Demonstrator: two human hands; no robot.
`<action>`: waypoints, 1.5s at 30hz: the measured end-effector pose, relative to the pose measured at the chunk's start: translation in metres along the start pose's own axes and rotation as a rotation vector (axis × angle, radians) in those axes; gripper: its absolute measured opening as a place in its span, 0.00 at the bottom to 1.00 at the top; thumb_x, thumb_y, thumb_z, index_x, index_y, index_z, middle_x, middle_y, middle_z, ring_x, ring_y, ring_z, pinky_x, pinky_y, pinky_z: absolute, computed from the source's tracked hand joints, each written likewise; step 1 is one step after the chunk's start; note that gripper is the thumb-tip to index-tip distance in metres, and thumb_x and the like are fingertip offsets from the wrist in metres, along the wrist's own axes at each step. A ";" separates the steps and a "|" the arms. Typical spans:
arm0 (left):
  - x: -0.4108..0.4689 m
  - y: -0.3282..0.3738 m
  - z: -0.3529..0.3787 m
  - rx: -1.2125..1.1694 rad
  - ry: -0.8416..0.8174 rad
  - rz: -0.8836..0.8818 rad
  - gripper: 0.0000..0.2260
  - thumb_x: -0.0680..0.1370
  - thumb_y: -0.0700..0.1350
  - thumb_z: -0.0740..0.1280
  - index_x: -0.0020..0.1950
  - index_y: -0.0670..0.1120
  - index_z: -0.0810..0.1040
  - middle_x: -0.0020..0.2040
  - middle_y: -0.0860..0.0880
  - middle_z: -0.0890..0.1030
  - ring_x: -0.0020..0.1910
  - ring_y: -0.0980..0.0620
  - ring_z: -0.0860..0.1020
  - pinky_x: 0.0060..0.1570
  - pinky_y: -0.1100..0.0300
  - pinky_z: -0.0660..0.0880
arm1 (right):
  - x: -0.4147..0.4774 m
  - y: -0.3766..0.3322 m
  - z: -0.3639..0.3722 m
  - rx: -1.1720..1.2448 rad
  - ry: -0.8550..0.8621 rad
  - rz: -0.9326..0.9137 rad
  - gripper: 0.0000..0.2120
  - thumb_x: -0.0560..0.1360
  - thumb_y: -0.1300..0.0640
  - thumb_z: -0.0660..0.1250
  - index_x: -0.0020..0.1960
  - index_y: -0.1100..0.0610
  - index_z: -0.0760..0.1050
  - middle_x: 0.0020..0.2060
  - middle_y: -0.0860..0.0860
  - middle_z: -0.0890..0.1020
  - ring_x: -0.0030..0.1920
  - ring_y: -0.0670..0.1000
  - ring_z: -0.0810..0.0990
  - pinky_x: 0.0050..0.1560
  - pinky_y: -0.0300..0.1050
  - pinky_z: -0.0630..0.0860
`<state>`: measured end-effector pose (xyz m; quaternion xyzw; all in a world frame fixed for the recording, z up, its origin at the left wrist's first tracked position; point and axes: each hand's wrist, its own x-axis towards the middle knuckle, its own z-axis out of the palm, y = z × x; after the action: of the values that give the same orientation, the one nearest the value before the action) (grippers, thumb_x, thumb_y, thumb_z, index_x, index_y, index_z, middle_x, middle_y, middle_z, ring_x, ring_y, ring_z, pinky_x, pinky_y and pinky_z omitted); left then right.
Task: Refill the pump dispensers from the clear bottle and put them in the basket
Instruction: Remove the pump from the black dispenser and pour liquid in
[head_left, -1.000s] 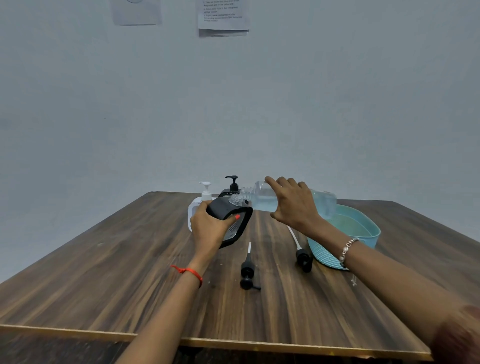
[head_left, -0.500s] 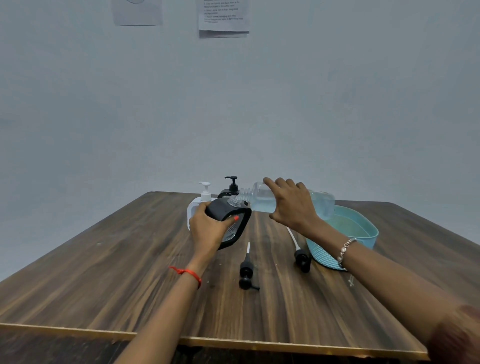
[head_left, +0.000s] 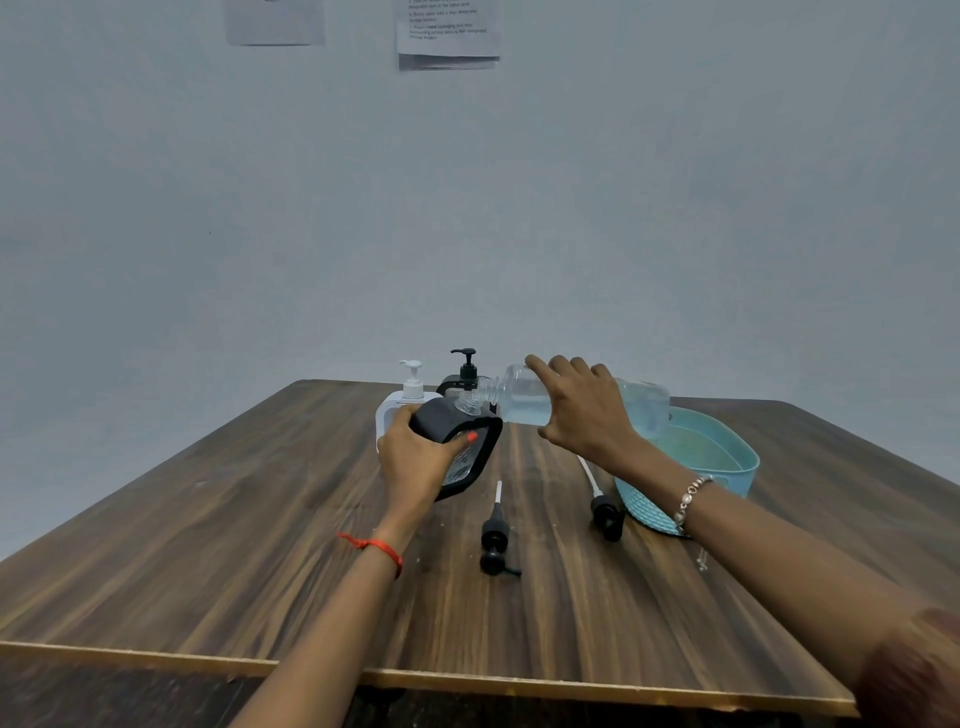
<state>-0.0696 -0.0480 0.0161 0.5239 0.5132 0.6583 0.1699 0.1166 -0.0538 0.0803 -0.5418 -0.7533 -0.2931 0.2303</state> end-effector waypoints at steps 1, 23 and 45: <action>0.000 -0.001 0.000 -0.002 0.002 -0.002 0.26 0.61 0.46 0.81 0.56 0.44 0.78 0.51 0.46 0.82 0.49 0.48 0.80 0.50 0.54 0.78 | 0.000 0.000 0.000 0.000 0.001 -0.001 0.32 0.62 0.61 0.70 0.66 0.56 0.68 0.49 0.57 0.78 0.47 0.60 0.76 0.46 0.51 0.70; 0.001 -0.007 -0.001 -0.022 0.000 -0.029 0.27 0.59 0.48 0.81 0.55 0.47 0.77 0.50 0.47 0.82 0.49 0.49 0.81 0.51 0.49 0.79 | 0.001 -0.002 -0.001 -0.017 -0.019 -0.019 0.33 0.64 0.60 0.70 0.68 0.55 0.65 0.52 0.56 0.77 0.50 0.59 0.75 0.48 0.50 0.69; 0.000 -0.003 -0.005 -0.068 0.001 -0.057 0.25 0.59 0.45 0.82 0.53 0.44 0.78 0.48 0.47 0.82 0.47 0.49 0.80 0.45 0.58 0.77 | 0.010 -0.010 -0.003 0.131 -0.022 0.029 0.36 0.63 0.53 0.72 0.68 0.55 0.63 0.51 0.54 0.77 0.49 0.57 0.75 0.44 0.46 0.68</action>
<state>-0.0750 -0.0497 0.0142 0.5027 0.5052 0.6705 0.2060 0.1046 -0.0519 0.0872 -0.5397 -0.7654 -0.2337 0.2614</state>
